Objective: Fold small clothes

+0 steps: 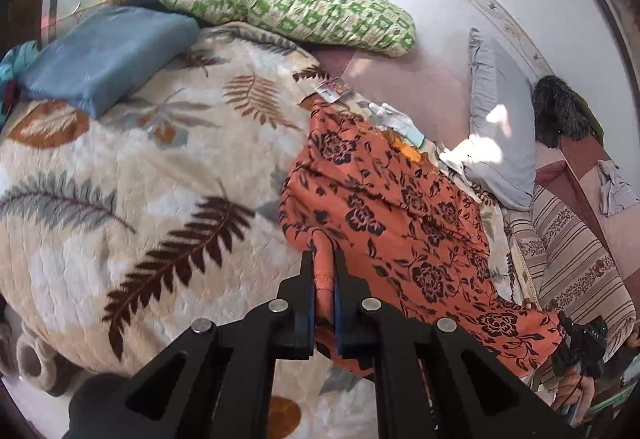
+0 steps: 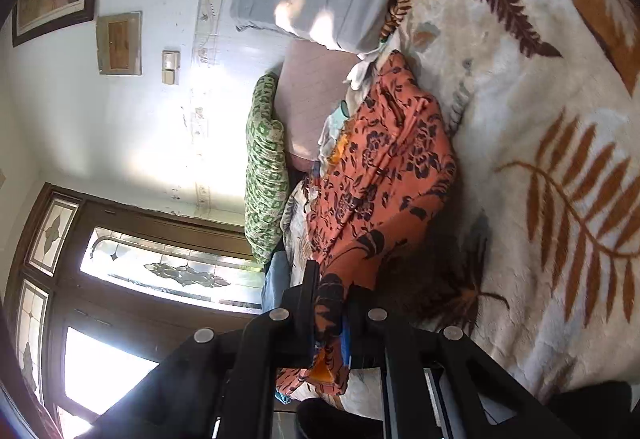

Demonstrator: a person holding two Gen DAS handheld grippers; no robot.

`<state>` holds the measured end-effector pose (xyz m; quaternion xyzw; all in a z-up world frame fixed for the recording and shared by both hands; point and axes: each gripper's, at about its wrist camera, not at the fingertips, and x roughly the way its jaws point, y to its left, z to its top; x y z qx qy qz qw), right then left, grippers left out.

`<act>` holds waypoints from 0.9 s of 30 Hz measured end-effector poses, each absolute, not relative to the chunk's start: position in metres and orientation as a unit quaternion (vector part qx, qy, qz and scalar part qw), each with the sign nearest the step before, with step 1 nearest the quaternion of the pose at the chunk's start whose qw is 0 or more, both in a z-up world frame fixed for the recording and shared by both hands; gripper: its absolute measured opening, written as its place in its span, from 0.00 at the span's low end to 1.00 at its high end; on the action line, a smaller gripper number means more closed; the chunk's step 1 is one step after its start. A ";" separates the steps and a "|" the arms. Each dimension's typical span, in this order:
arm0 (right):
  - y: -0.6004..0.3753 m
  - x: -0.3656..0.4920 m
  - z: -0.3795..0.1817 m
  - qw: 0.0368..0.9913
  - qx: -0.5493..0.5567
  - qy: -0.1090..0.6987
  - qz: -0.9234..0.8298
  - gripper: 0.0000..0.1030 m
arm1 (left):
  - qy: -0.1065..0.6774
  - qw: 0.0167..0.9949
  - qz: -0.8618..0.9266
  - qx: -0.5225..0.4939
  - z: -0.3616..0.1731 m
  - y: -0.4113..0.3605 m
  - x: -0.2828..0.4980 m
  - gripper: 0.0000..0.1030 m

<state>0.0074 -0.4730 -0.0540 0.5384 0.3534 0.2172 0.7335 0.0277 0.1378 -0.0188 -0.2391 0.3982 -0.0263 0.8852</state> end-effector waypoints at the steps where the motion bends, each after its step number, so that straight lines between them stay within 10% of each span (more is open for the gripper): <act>1: -0.474 0.019 -0.047 0.737 0.535 0.349 0.222 0.09 | 0.393 0.889 -0.031 -0.233 -0.009 0.136 0.041 0.07; 9: -0.488 0.225 -0.024 0.749 0.532 0.349 0.185 0.11 | 0.379 0.897 -0.011 -0.226 0.016 0.135 0.251 0.12; 10: -0.491 0.258 -0.035 0.747 0.539 0.356 0.160 0.13 | 0.379 0.898 0.010 -0.223 0.005 0.135 0.288 0.19; 11: -0.490 0.293 -0.050 0.750 0.527 0.372 0.147 0.23 | 0.403 0.887 0.046 -0.219 -0.014 0.138 0.325 0.54; 12: -0.488 0.320 -0.069 0.747 0.513 0.402 0.127 0.32 | 0.449 0.864 0.079 -0.214 -0.037 0.141 0.354 0.68; 13: -0.489 0.332 -0.087 0.742 0.506 0.435 0.066 0.65 | 0.485 0.842 0.107 -0.212 -0.058 0.146 0.370 0.69; 14: -0.489 0.331 -0.097 0.742 0.506 0.439 0.024 0.76 | 0.493 0.832 0.123 -0.222 -0.071 0.152 0.372 0.69; 27: -0.465 0.197 -0.080 0.828 0.354 0.432 0.051 0.82 | 0.426 0.885 0.050 -0.183 -0.082 0.157 0.228 0.74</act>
